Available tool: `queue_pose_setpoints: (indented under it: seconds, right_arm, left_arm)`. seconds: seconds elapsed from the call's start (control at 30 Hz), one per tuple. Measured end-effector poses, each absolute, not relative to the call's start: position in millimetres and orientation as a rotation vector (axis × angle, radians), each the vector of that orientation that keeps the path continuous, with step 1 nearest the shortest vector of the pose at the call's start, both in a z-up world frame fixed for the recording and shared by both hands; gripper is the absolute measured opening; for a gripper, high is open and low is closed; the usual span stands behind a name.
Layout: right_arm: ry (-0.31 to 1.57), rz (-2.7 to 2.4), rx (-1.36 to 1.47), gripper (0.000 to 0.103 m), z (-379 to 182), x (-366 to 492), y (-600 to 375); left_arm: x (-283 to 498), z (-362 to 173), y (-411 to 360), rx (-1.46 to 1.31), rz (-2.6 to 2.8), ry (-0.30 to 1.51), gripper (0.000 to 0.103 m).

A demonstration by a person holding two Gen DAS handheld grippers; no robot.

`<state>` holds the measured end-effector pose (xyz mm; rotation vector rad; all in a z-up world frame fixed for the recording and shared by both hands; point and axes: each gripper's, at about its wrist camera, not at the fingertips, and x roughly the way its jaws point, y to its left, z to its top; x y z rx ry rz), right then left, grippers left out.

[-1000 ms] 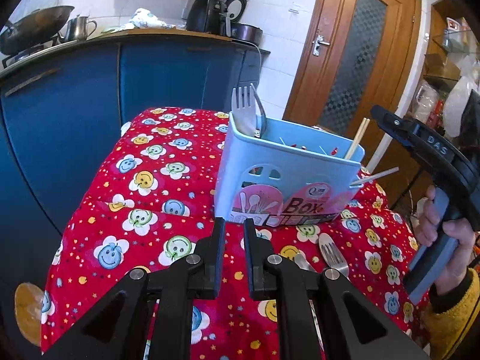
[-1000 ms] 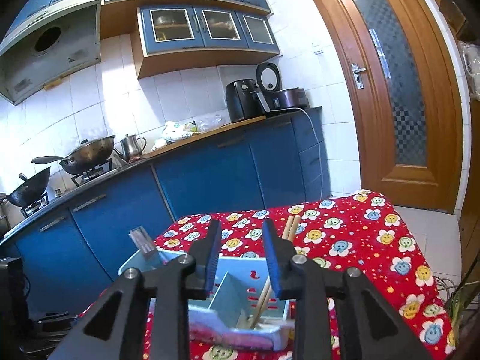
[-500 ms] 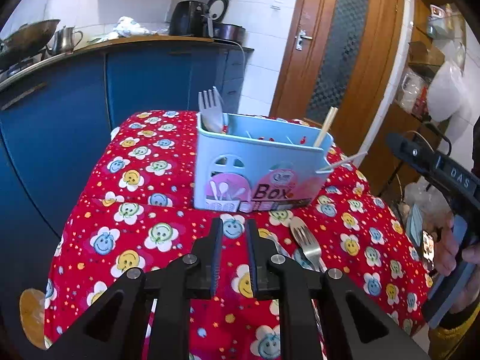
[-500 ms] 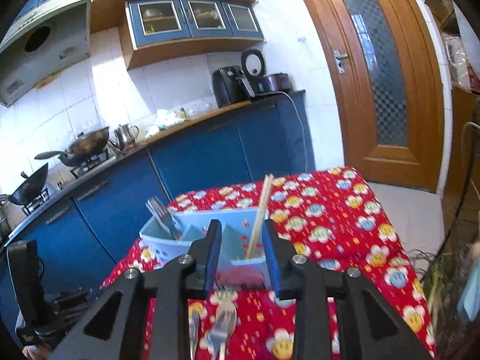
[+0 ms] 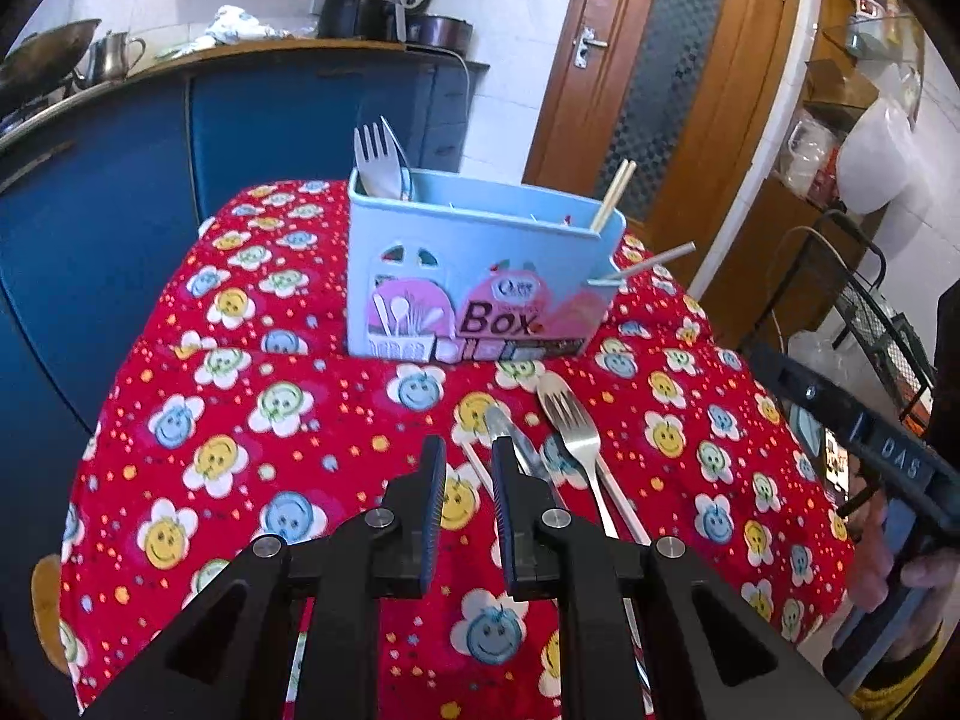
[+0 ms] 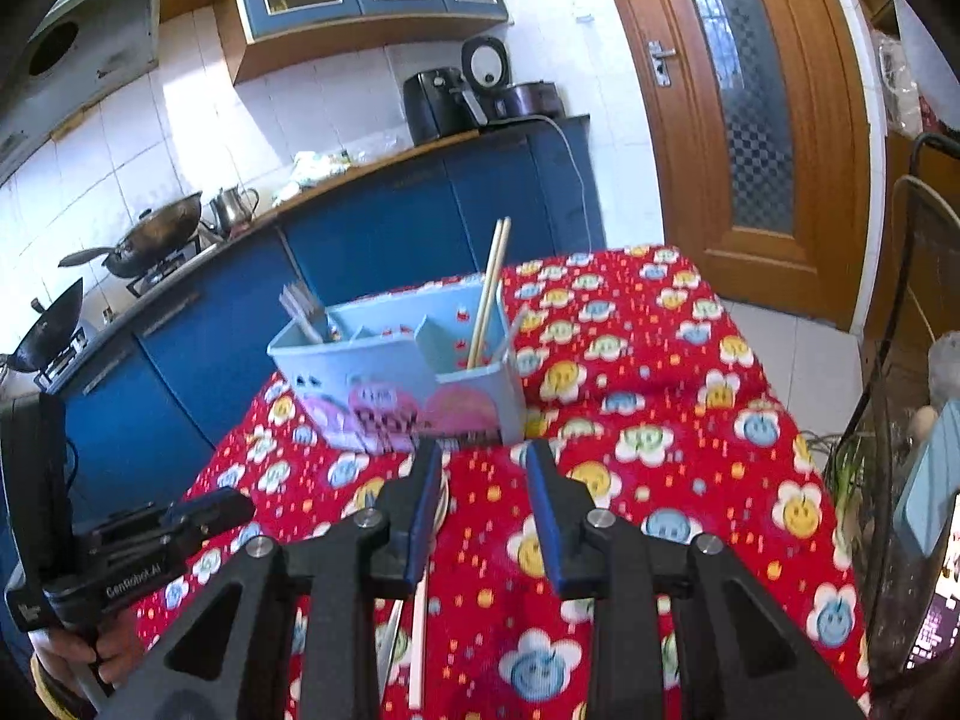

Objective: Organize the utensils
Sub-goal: 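Move both tools back down toward the remaining utensils on the cloth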

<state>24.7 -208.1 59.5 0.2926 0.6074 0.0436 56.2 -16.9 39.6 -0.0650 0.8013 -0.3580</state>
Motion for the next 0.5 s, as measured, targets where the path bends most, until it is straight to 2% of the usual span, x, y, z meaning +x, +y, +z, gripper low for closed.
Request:
queue_pose_setpoints:
  seconds: [0.5]
  right_arm:
    - [0.716, 0.056, 0.335, 0.040, 23, 5, -211]
  left_arm:
    - [53, 18, -31, -0.085, -0.387, 0.935, 0.015]
